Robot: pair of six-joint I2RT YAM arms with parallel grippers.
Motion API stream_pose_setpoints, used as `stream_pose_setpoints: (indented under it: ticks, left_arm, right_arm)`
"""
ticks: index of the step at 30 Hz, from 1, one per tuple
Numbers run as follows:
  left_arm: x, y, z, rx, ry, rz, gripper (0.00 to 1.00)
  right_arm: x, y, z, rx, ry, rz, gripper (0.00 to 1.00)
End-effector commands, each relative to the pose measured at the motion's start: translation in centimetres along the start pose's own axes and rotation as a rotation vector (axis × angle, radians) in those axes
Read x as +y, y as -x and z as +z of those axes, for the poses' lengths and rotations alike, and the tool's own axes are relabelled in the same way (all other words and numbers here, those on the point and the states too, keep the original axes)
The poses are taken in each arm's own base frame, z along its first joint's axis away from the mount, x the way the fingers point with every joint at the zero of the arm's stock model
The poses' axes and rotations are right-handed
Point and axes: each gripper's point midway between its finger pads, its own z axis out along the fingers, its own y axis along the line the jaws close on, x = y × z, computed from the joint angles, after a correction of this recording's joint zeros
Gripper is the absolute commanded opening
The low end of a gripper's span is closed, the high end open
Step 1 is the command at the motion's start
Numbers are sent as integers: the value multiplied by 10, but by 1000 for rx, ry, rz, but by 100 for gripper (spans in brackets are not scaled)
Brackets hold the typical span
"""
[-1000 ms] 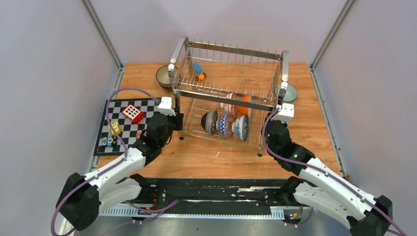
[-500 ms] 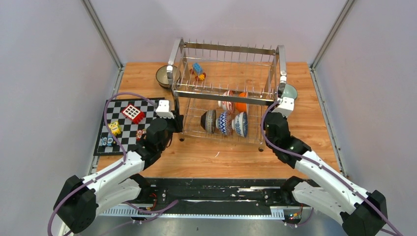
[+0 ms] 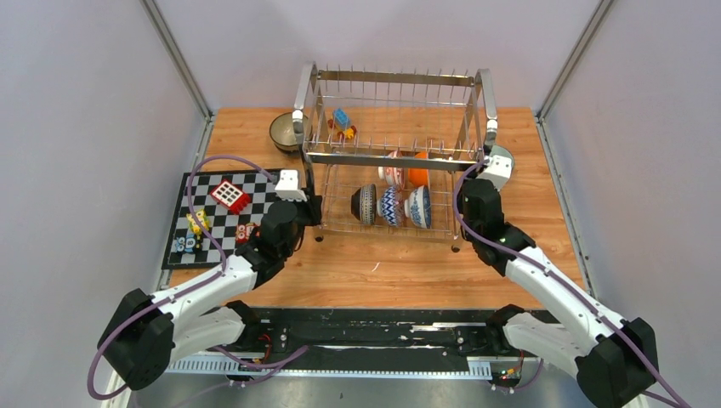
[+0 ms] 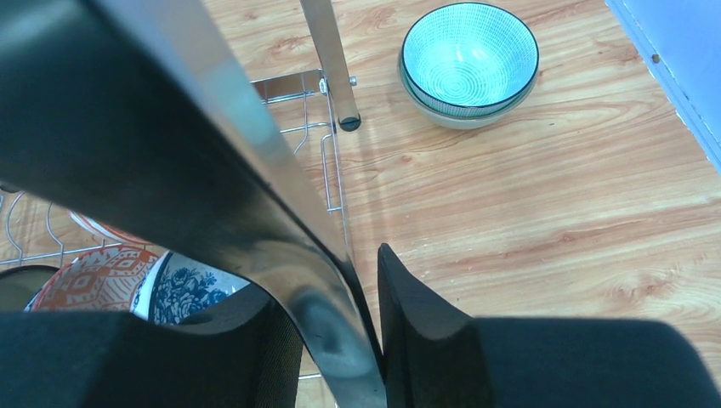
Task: Unload the bowls from the dish rack
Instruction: Adjust the dish rack at the center of the board.
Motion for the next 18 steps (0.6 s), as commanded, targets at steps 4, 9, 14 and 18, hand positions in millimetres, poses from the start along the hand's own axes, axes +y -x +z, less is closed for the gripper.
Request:
stream_pose_setpoints:
  ticks: [4, 9, 14, 18]
  left_arm:
    - [-63, -14, -21, 91, -258, -105, 7]
    - [-57, -12, -23, 88, -237, -94, 34]
    - [-55, -8, -27, 91, -230, -79, 56]
    - [-51, -5, -33, 98, -219, -63, 69]
  right_arm:
    - [31, -56, -27, 237, 225, 3, 47]
    - [22, -64, -47, 278, 251, 4, 60]
    - [15, -58, -67, 289, 277, 10, 70]
    - [9, -47, -83, 284, 294, 16, 78]
